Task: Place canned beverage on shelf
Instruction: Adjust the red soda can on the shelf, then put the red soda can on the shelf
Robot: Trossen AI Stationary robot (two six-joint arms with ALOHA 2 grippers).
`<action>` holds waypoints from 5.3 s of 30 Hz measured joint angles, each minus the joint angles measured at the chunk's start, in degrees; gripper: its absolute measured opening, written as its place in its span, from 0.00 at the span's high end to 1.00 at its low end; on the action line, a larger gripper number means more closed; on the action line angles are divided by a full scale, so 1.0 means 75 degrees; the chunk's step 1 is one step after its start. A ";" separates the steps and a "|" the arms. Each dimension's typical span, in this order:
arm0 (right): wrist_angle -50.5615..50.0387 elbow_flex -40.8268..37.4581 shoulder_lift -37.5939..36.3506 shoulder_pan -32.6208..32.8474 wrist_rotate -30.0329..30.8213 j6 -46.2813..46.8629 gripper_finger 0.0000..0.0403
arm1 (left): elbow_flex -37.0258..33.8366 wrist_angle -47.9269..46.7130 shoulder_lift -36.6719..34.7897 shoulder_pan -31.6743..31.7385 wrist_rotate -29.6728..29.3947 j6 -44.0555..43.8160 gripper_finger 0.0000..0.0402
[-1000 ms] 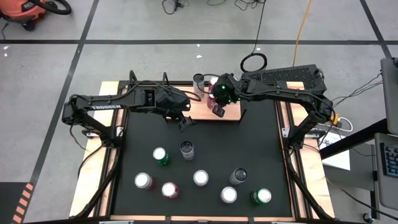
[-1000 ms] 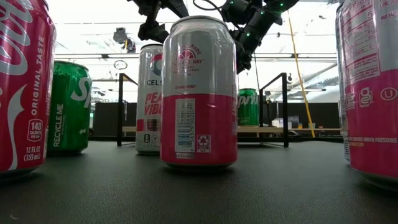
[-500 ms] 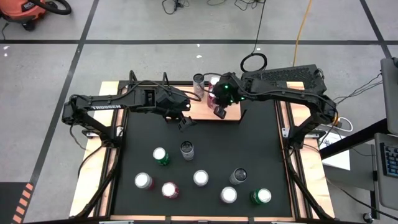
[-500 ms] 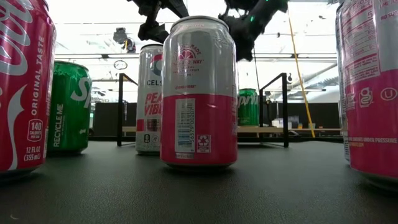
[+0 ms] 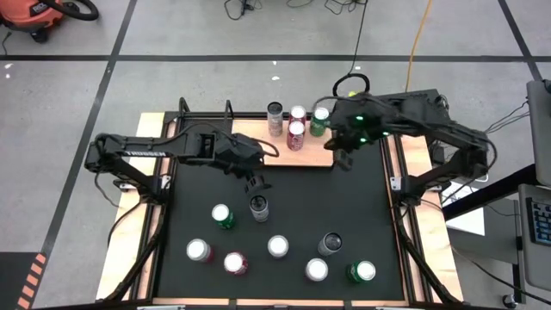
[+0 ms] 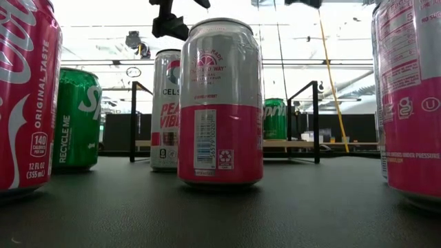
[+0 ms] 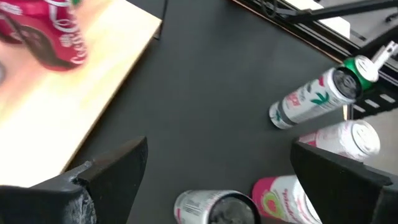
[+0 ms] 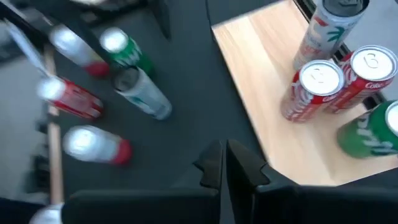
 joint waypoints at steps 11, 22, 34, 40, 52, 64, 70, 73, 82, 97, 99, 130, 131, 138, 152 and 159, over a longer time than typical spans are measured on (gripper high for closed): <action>-0.0602 0.0003 -0.0516 0.1420 0.0040 0.1882 1.00 | 0.0225 -0.0033 -0.0017 -0.1041 -0.0061 -0.0348 0.01; -0.0661 0.0000 -0.0295 0.2583 0.0076 0.2308 1.00 | 0.0585 -0.0225 -0.0026 -0.2001 -0.0402 -0.1637 0.01; -0.1504 0.0000 -0.0324 0.3212 0.0256 0.1340 1.00 | 0.0603 -0.0579 -0.0026 -0.2300 -0.0936 -0.3218 0.01; -0.1511 -0.0003 -0.0320 0.3342 0.0248 0.0693 1.00 | 0.0603 -0.0560 -0.0026 -0.2433 -0.0933 -0.4249 0.01; -0.1658 -0.0003 -0.0320 0.3376 0.0230 -0.1037 1.00 | 0.0609 -0.0874 0.0054 -0.3595 -0.0873 -0.5801 0.01; -0.1754 -0.0006 -0.0320 0.3361 0.0588 -0.1132 1.00 | 0.0612 -0.0943 0.0972 -0.4719 -0.0308 -0.4415 0.01; -0.1752 -0.0006 -0.0320 0.3358 0.1150 -0.0112 1.00 | 0.0612 -0.1039 0.1107 -0.4915 -0.0278 -0.4392 0.01; -0.1647 -0.0006 -0.0320 0.3318 0.1711 0.0715 1.00 | 0.0612 -0.1178 0.1107 -0.4815 -0.0280 -0.4413 0.01; -0.1076 -0.0006 0.0073 0.1819 0.2581 0.0922 1.00 | 0.0612 -0.1597 0.1107 -0.4652 -0.0283 -0.5485 0.01; 0.1322 -0.0009 0.2870 -0.2367 -0.1727 -0.2173 1.00 | 0.0609 -0.1865 0.1107 -0.4492 -0.0292 -0.6070 0.01; 0.1535 -0.0009 0.3155 -0.2550 -0.1928 -0.2381 1.00 | 0.0607 -0.1868 0.1107 -0.4492 -0.0292 -0.6210 0.01; 0.1887 0.0000 0.3734 -0.2692 -0.1151 -0.2759 1.00 | 0.0606 -0.2008 0.1105 -0.4492 -0.0537 -0.6347 0.01; 0.1880 0.0000 0.3734 -0.2692 -0.1135 -0.2759 1.00 | 0.0606 -0.2008 0.1105 -0.4492 -0.0534 -0.6344 0.01; 0.1797 0.0000 0.3725 -0.2692 -0.0970 -0.2758 1.00 | 0.0606 -0.2008 0.1105 -0.4501 -0.0534 -0.6336 0.01; 0.1977 -0.0012 0.2422 -0.2660 -0.1172 -0.1929 1.00 | 0.0604 -0.2008 0.1105 -0.4501 -0.0534 -0.6383 0.01; 0.1451 -0.0012 0.1294 -0.2399 -0.1169 -0.1200 1.00 | 0.0603 -0.2008 0.1089 -0.4501 -0.0460 -0.6356 0.01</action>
